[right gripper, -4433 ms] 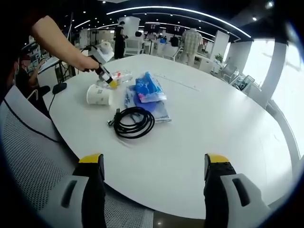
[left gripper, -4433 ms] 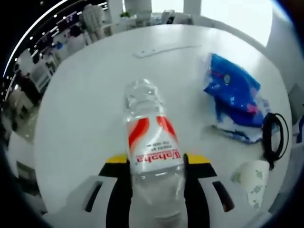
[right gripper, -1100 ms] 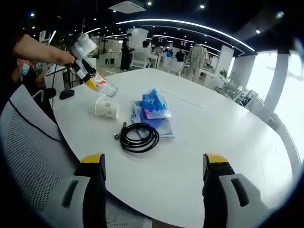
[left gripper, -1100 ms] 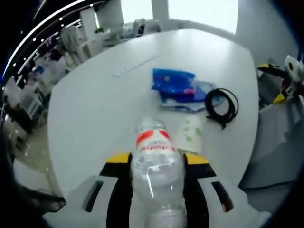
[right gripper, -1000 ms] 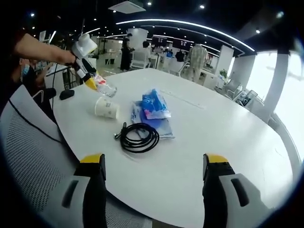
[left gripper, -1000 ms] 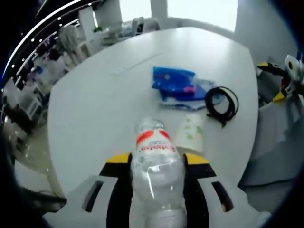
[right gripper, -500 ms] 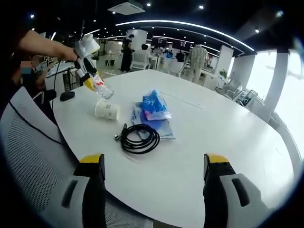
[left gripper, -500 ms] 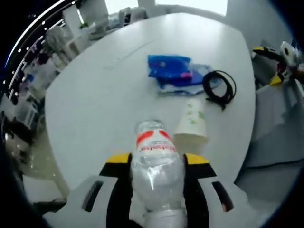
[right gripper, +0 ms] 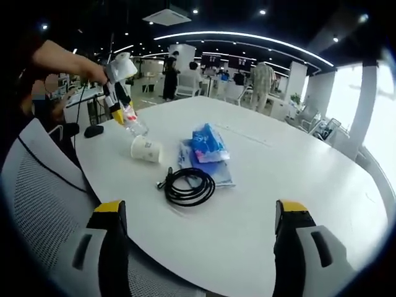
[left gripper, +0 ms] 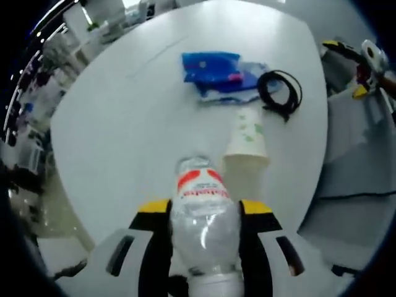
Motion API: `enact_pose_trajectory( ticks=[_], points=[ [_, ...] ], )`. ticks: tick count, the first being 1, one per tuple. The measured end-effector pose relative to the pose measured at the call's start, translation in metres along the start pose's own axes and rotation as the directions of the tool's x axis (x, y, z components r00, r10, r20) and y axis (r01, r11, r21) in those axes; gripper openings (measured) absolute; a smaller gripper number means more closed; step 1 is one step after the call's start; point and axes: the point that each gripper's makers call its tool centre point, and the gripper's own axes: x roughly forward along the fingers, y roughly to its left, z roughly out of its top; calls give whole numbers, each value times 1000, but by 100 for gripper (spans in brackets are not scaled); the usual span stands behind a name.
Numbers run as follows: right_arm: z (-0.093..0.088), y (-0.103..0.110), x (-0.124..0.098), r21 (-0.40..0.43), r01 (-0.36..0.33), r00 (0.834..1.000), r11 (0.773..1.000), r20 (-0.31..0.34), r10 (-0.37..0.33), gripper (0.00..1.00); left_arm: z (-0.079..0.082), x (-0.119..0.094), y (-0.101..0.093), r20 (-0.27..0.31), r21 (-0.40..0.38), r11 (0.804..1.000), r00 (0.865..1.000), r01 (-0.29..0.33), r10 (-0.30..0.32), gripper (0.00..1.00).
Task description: Arrange the tabletop items into an orderly group along one side of the table until the central work area is clear of visible clutter.
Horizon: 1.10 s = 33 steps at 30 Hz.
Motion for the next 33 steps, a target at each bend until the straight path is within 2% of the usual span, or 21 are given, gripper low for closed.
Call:
enact_pose_trajectory(
  ticks=[10, 13, 18, 26, 27, 33],
  points=[
    [-1, 3, 1, -20, -9, 1000, 1000, -12, 9, 99, -12, 1, 0, -83, 39, 999, 996, 27, -23, 38],
    [-2, 3, 1, -20, -11, 1000, 1000, -13, 11, 99, -17, 3, 1, -126, 62, 997, 992, 39, -31, 38],
    [-1, 3, 0, -19, -10, 1000, 1000, -9, 10, 98, -22, 7, 7, -162, 67, 996, 986, 52, -40, 38],
    [-1, 3, 0, -21, -10, 1000, 1000, -9, 9, 97, -36, 9, 10, -269, 89, 993, 961, 82, -55, 38],
    [-1, 3, 0, -22, -10, 1000, 1000, -9, 10, 97, -32, 8, 9, -260, 83, 993, 964, 85, -60, 38],
    [-1, 2, 0, -25, -7, 1000, 1000, -9, 6, 96, -30, 10, 8, -308, 108, 988, 949, 107, -69, 38]
  ],
)
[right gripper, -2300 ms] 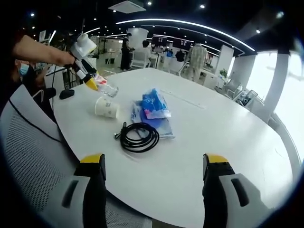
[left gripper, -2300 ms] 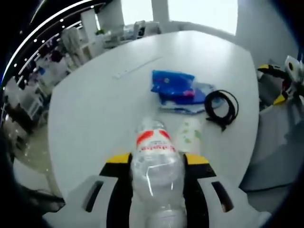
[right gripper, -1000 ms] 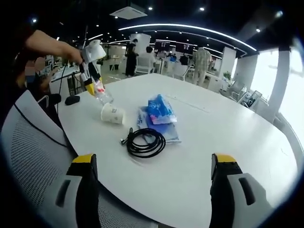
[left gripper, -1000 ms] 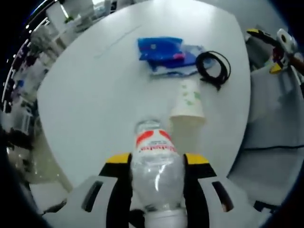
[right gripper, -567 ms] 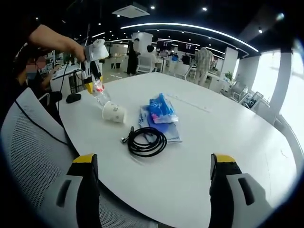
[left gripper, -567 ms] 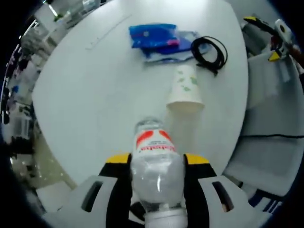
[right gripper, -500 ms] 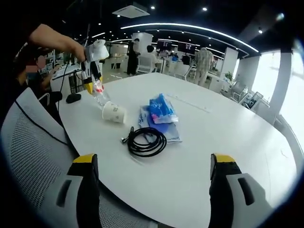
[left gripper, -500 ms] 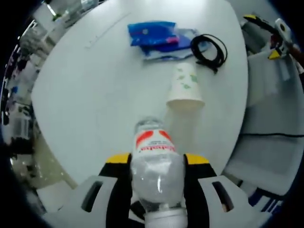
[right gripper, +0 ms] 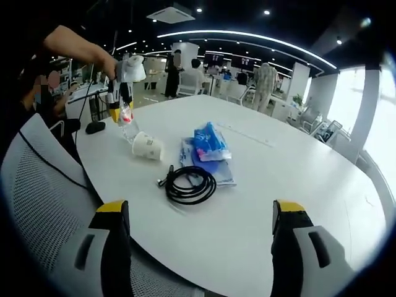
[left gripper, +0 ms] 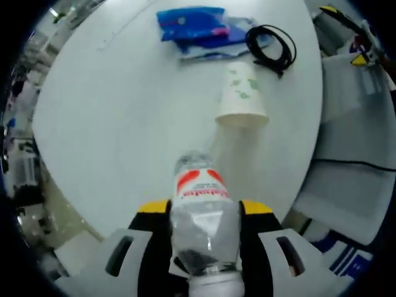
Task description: Arrange the tabletop items into an orderly group along one side of the table until the central work area is clear of visible clutter.
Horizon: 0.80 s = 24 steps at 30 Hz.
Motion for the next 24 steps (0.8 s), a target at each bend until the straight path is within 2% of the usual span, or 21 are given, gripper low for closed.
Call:
enact_pose_trajectory(
  ticks=[7, 14, 19, 21, 24],
  points=[
    [-1, -1, 0, -5, 1, 1000, 1000, -4, -1, 95, 8, 1, -1, -45, 42, 999, 999, 9, -7, 40],
    [-1, -1, 0, -6, 3, 1000, 1000, -6, -3, 94, 14, -1, -4, -83, 116, 993, 997, 13, -3, 41],
    [-2, -1, 0, -5, 2, 1000, 1000, -10, -2, 93, 18, 1, -4, -138, 179, 983, 990, 28, -3, 41],
    [-2, -1, 0, -4, 4, 1000, 1000, -7, -4, 93, 20, 2, -3, -163, 225, 974, 987, 36, 1, 42],
    [-2, -2, 0, -3, 7, 1000, 1000, -8, -7, 93, 24, 2, -3, -183, 233, 972, 983, 40, 3, 42]
  ],
)
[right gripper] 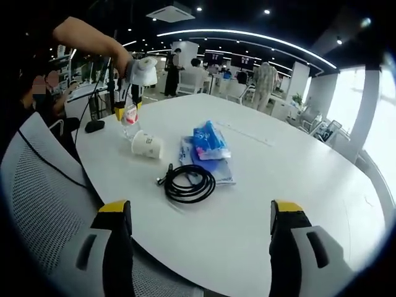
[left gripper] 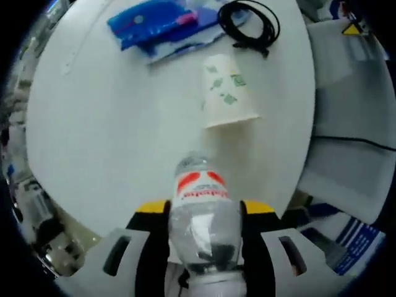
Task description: Arrange the tabletop items into an orderly group along one side of the table until the central work area is clear of visible clutter.
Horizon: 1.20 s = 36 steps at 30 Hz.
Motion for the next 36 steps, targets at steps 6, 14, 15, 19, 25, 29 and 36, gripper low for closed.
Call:
enact_pose_trajectory(
  ticks=[6, 14, 15, 19, 25, 29, 36],
  points=[
    [1, -2, 0, 1, 8, 1000, 1000, 4, -8, 92, 8, 2, 5, -15, 33, 999, 1000, 6, -6, 42],
    [1, -4, 0, 6, 17, 1000, 1000, 6, -17, 92, 10, 3, 10, -32, 82, 996, 999, -15, 18, 43],
    [1, -4, 0, 6, 17, 1000, 1000, 6, -17, 91, 10, 3, 10, -32, 83, 996, 999, -14, 17, 43],
    [1, -3, 0, 5, 18, 1000, 1000, 3, -18, 91, 10, 4, 12, -28, 92, 996, 999, -17, 19, 43],
    [1, -3, 0, 4, 16, 1000, 1000, 3, -16, 91, 10, 5, 11, -4, 100, 995, 1000, -21, 22, 43],
    [0, -3, 0, 2, 15, 1000, 1000, 0, -15, 91, 10, 6, 12, 22, 99, 995, 999, -31, 29, 44],
    [-1, -1, 1, -2, 11, 1000, 1000, -7, -11, 91, 4, 6, 13, 62, 102, 993, 997, -52, 46, 58]
  ],
)
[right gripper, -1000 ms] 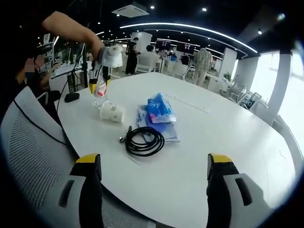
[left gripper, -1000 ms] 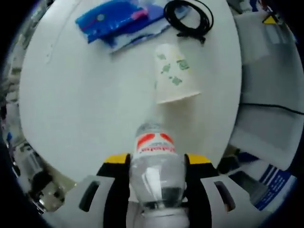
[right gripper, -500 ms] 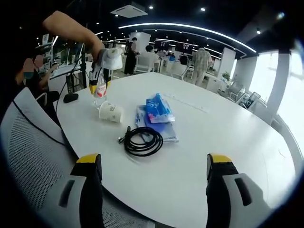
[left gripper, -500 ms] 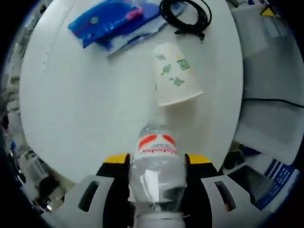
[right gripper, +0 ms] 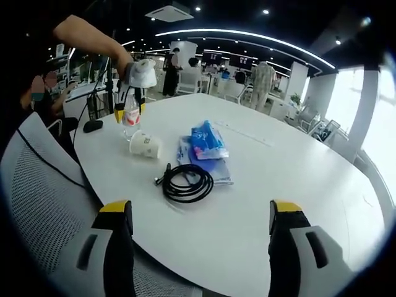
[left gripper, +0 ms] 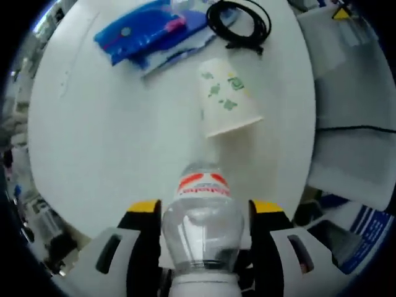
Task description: Arrange the tabletop items into an orderly group along one side of the table until the central work area is clear of visible clutter.
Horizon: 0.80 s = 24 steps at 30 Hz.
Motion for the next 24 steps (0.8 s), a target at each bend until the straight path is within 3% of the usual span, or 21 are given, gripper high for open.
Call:
enact_pose_trajectory(
  ticks=[4, 8, 13, 16, 19, 24],
  points=[
    [0, 1, 0, -5, -3, 1000, 1000, -2, 3, 91, 0, -5, 4, 42, -35, 999, 999, -18, 19, 64],
    [-1, 1, 0, -7, -4, 1000, 1000, -5, 4, 91, 4, -10, 4, 127, -117, 993, 992, -14, 29, 70],
    [-1, 3, 0, -12, -11, 1000, 1000, -8, 11, 91, 13, -23, -2, 252, -283, 959, 967, 31, 43, 76],
    [-2, 4, 0, -17, -15, 1000, 1000, -11, 15, 91, 13, -28, -4, 278, -336, 941, 958, 31, 68, 83],
    [-2, 4, 0, -19, -16, 1000, 1000, -11, 16, 91, 9, -29, -8, 293, -370, 928, 953, 41, 75, 85],
    [-3, 4, -1, -22, -18, 1000, 1000, -14, 18, 90, 9, -29, -9, 359, -450, 890, 927, 68, 111, 89]
  ],
)
